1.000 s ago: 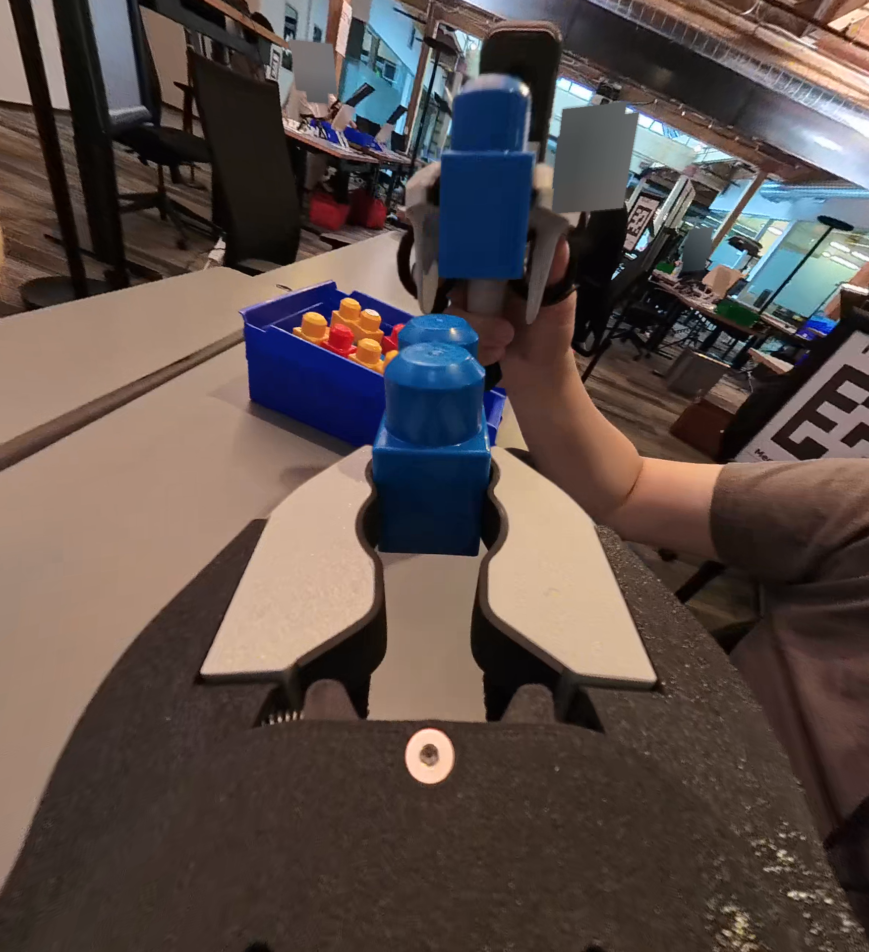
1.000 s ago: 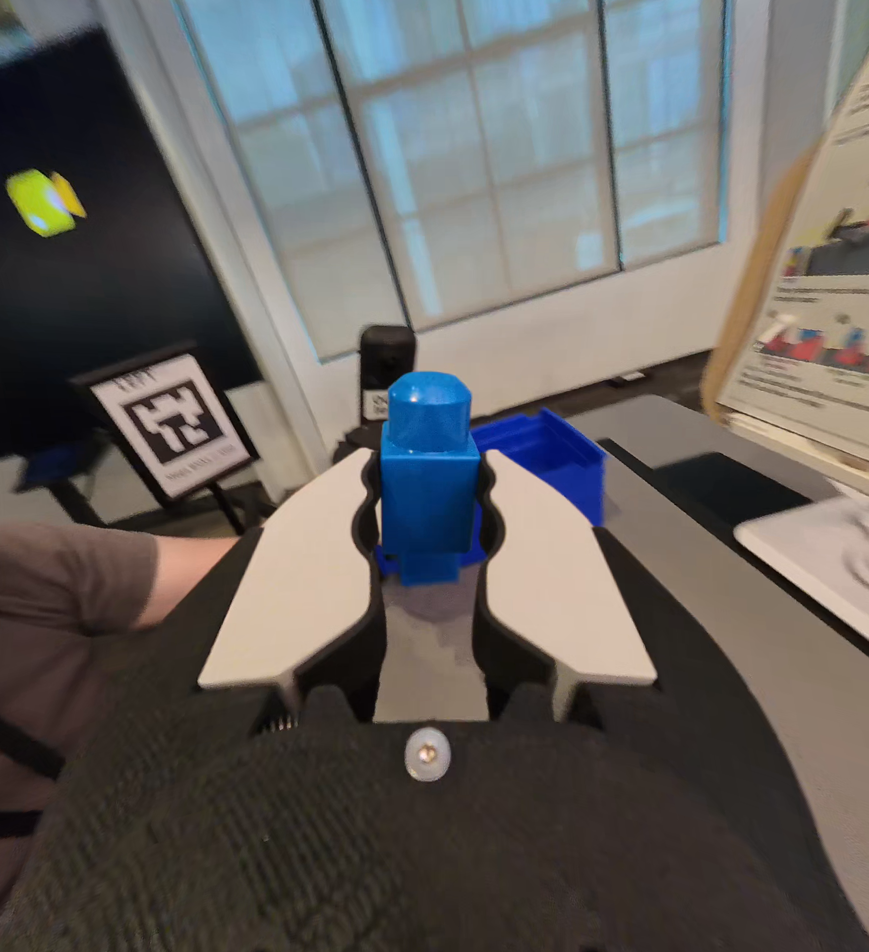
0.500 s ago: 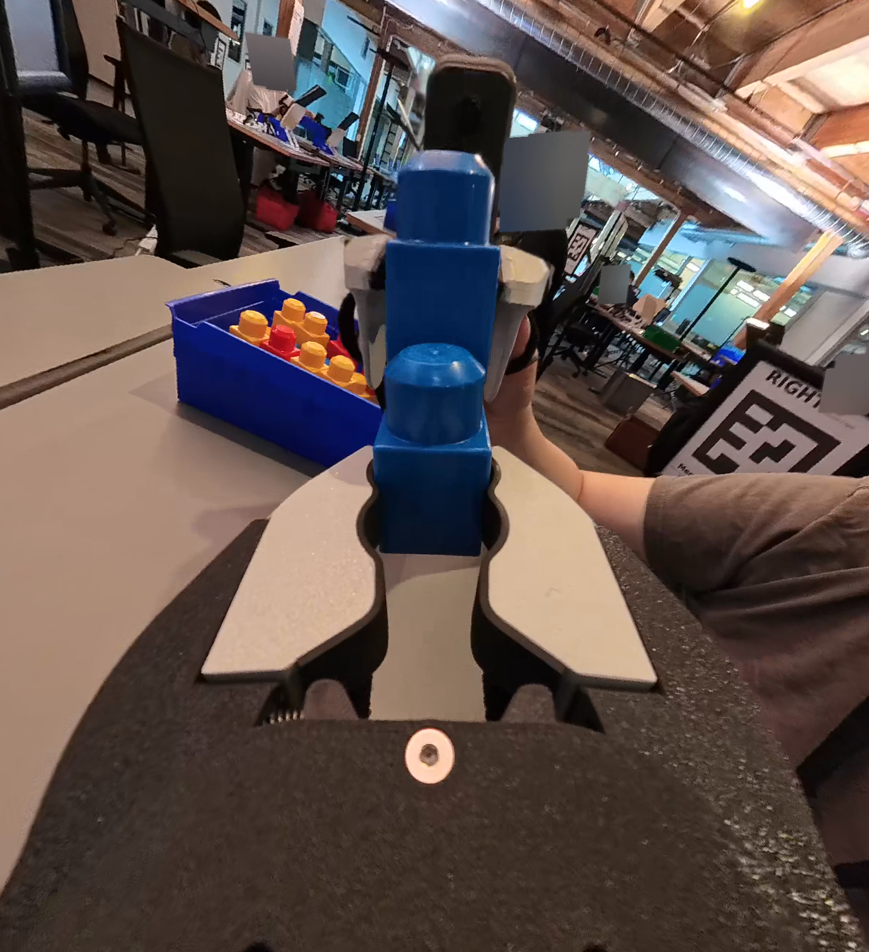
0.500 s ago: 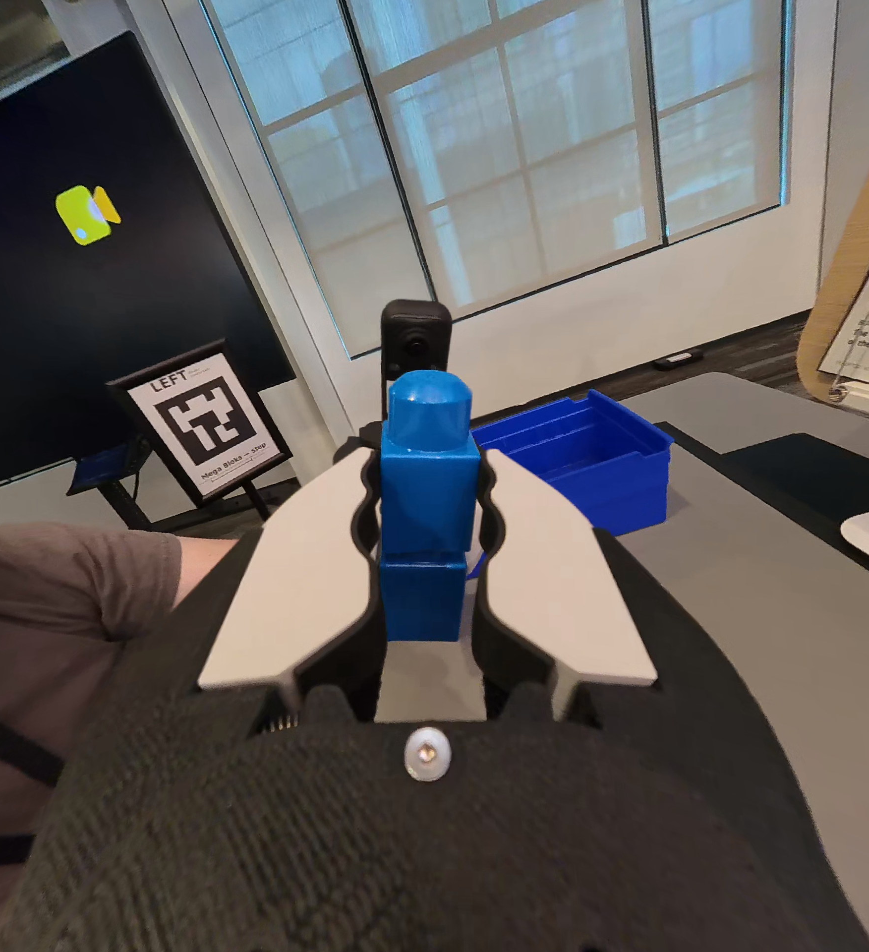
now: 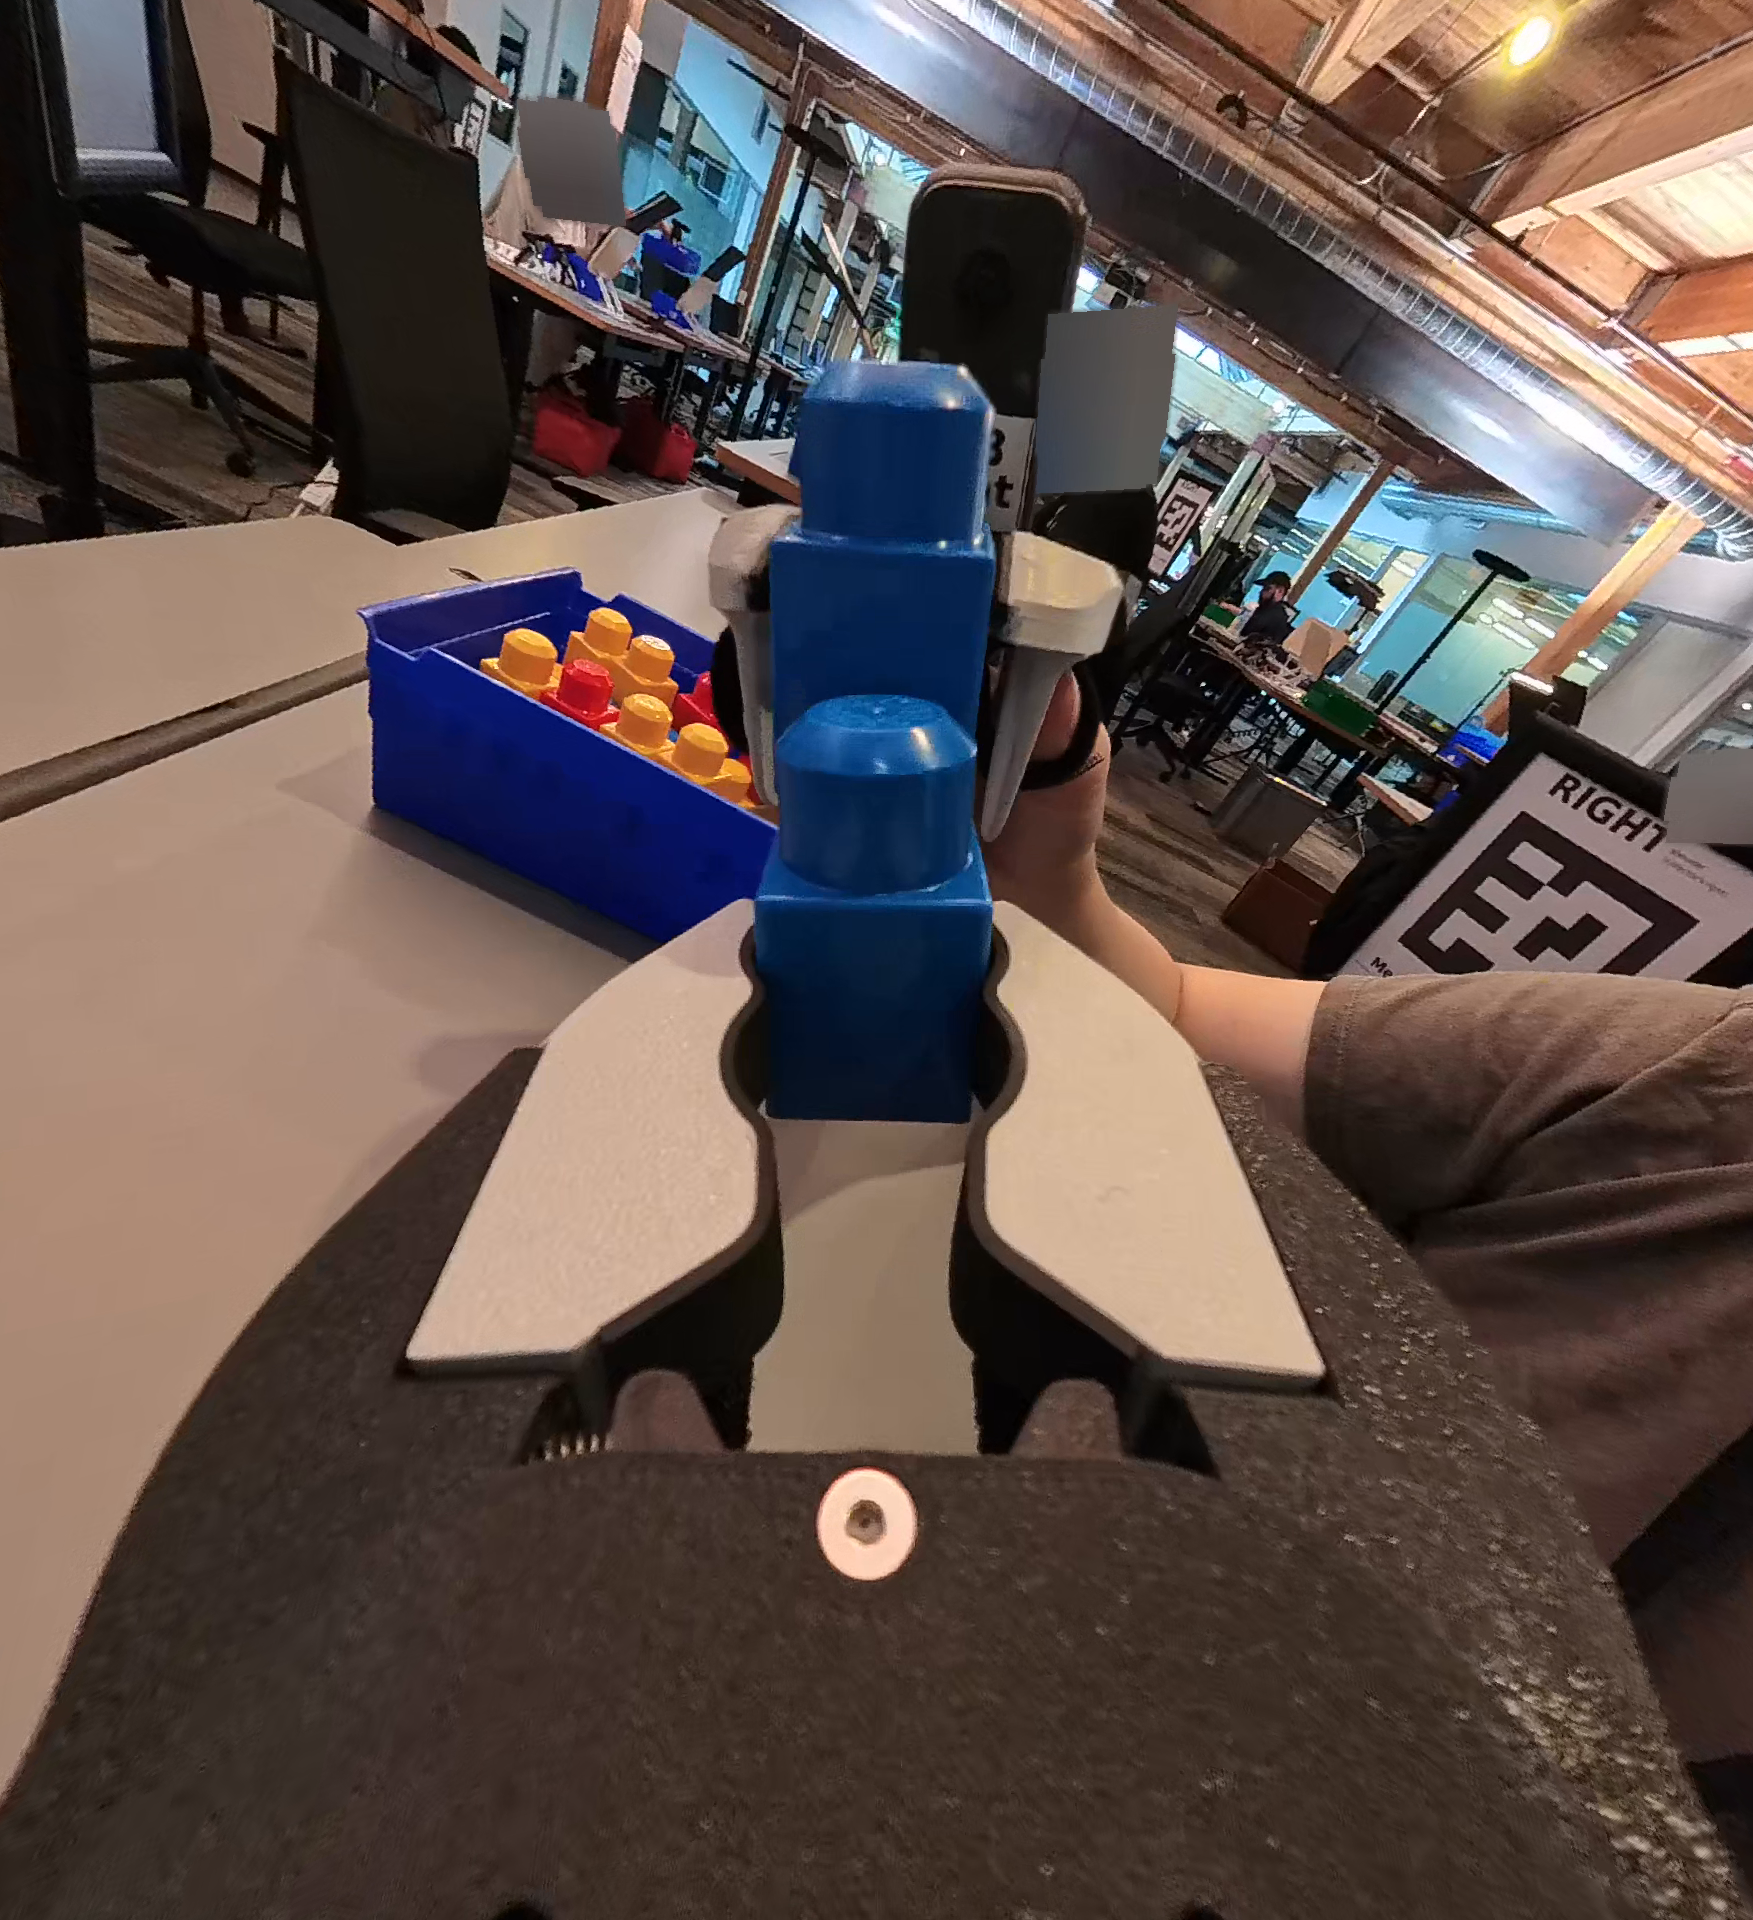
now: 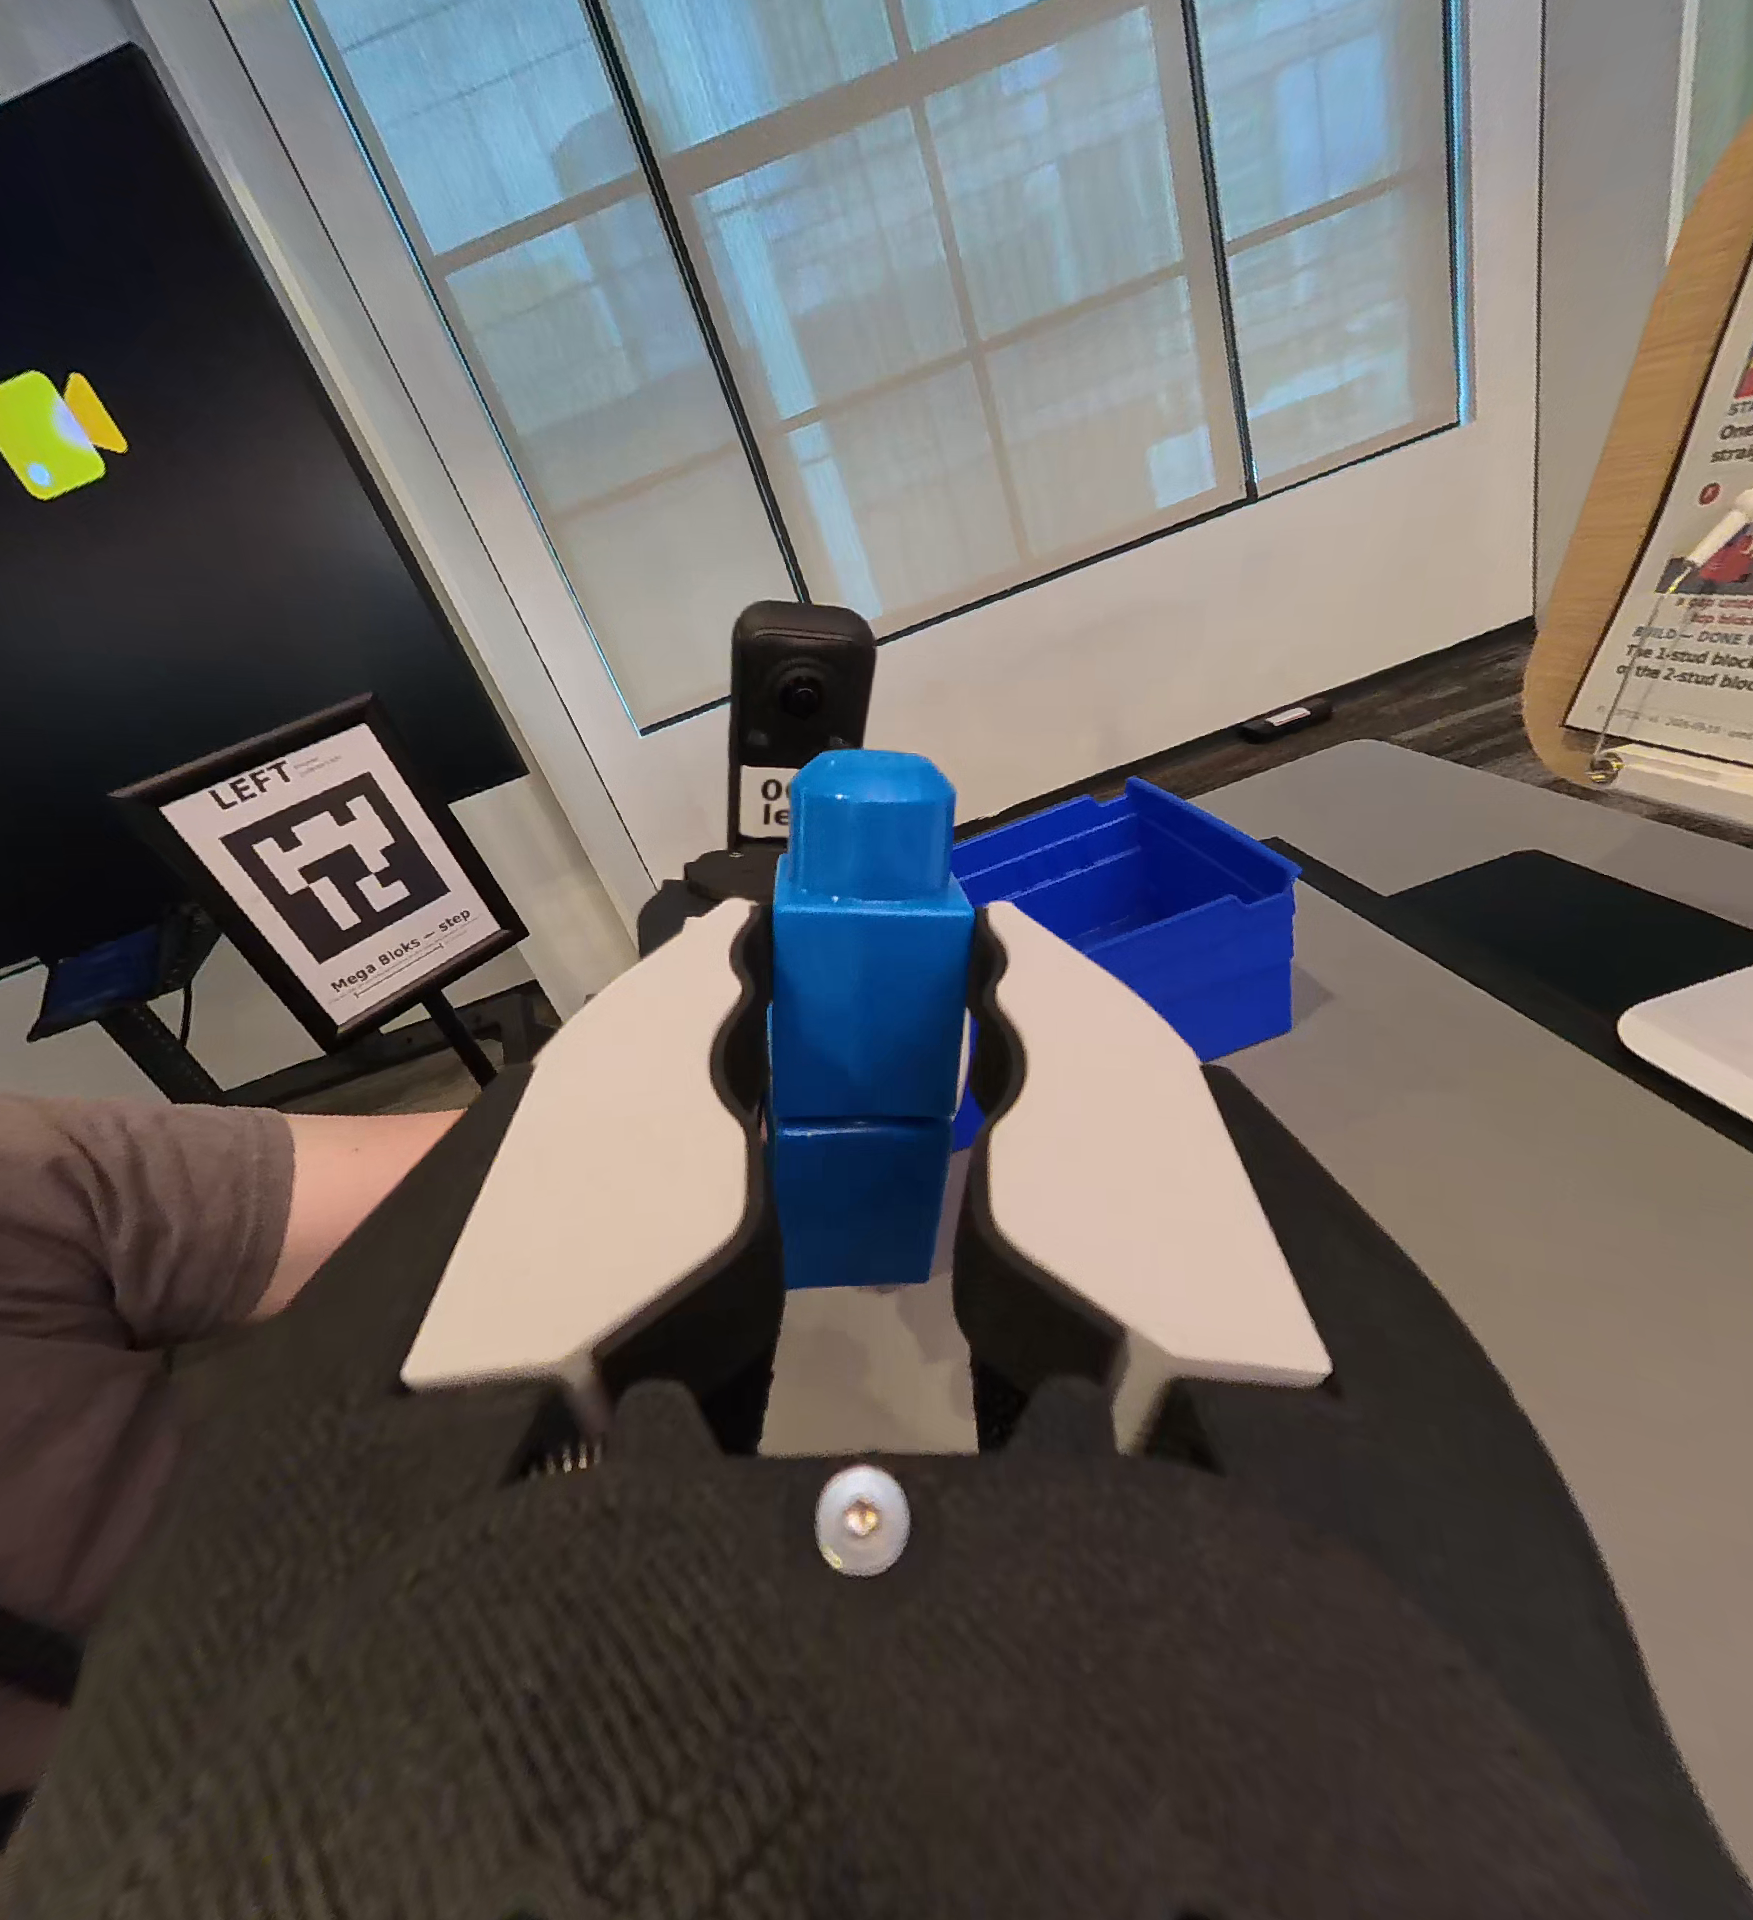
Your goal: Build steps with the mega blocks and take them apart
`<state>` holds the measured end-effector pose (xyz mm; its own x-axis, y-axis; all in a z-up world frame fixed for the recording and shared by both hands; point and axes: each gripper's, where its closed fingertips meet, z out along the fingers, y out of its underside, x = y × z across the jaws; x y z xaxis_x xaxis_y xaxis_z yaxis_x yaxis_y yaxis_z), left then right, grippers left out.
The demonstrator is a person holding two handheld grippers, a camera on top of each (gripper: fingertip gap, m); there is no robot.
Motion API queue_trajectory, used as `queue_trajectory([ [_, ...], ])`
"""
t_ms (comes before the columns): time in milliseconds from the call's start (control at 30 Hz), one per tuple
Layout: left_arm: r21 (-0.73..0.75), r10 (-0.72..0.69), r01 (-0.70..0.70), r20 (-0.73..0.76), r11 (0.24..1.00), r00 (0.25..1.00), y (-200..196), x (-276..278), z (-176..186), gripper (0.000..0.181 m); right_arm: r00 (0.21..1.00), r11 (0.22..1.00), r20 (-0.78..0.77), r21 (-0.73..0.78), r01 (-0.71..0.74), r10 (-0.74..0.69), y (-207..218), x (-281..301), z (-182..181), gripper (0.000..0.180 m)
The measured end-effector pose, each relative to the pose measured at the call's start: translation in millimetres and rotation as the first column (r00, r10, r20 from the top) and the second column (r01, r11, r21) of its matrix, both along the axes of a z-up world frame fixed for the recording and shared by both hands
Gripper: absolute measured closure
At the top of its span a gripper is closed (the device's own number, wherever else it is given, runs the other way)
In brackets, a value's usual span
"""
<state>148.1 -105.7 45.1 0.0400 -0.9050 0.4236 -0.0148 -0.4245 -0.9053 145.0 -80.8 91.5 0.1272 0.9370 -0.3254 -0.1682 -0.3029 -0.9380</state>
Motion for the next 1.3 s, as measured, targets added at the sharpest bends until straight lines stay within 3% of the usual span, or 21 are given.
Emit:
queue_trajectory([
  [333,-0.005,-0.029,0.03,0.055,1.0,0.998,-4.6,-2.0,8.7,0.146,0.995,1.0,-0.099,-0.002,-0.026,0.026,-5.8,-1.7,8.0,0.142],
  [700,0.03,-0.018,0.017,0.021,0.999,1.0,-6.1,-4.1,10.6,0.146,0.995,0.999,-0.096,0.034,-0.022,0.025,-9.2,-2.8,9.7,0.142],
  [1167,0.032,-0.029,0.03,-0.01,0.999,1.0,-8.0,-6.1,10.7,0.146,0.998,0.998,-0.058,0.055,-0.027,0.03,-10.9,-3.9,8.6,0.142],
  [1300,0.04,-0.096,0.095,0.036,0.995,0.995,-19.3,-2.7,21.0,0.145,0.991,0.992,0.047,0.022,-0.127,0.126,-18.9,2.9,13.8,0.141],
])
